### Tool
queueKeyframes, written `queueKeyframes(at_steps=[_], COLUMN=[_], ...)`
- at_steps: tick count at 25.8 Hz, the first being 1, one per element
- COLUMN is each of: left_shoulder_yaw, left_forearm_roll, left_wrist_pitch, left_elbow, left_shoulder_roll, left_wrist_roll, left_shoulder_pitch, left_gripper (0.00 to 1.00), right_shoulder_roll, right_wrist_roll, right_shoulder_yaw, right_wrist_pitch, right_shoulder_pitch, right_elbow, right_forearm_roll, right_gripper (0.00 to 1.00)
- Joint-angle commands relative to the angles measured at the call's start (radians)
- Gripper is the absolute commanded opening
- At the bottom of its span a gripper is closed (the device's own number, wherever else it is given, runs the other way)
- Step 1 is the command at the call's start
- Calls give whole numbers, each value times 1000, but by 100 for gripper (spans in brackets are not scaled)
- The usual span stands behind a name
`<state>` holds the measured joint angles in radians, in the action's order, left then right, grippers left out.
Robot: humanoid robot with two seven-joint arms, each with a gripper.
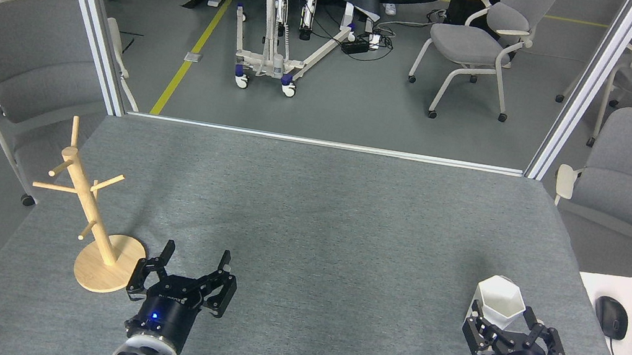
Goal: Hang cup on storage rack
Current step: 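Close the right gripper on the white cup's rim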
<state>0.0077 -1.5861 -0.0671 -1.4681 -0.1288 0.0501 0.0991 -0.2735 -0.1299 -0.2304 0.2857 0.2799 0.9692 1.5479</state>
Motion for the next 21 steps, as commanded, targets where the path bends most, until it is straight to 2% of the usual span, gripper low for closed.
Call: queueKeyframes(at_steps=[1,9,21], left_shoulder_yaw=[0,3,3], left_forearm_roll=[0,0,0], left_wrist_pitch=[-2,-2,-2], left_elbow=[-1,-1,0], left_shoulder_roll=[0,0,2], left_wrist_roll=[-1,-6,-6], left_shoulder_pitch=[4,14,13], left_gripper=[99,99,99], right_shoulder_roll=[-1,0,4], right_wrist_roll=[0,0,0], right_shoulder_yaw=[0,0,3], right_wrist_pitch=[0,-3,-40], right_shoulder_pitch=[13,19,87], right_elbow=[-18,-46,-133], right_forearm_roll=[1,6,8], right_gripper=[100,100,99])
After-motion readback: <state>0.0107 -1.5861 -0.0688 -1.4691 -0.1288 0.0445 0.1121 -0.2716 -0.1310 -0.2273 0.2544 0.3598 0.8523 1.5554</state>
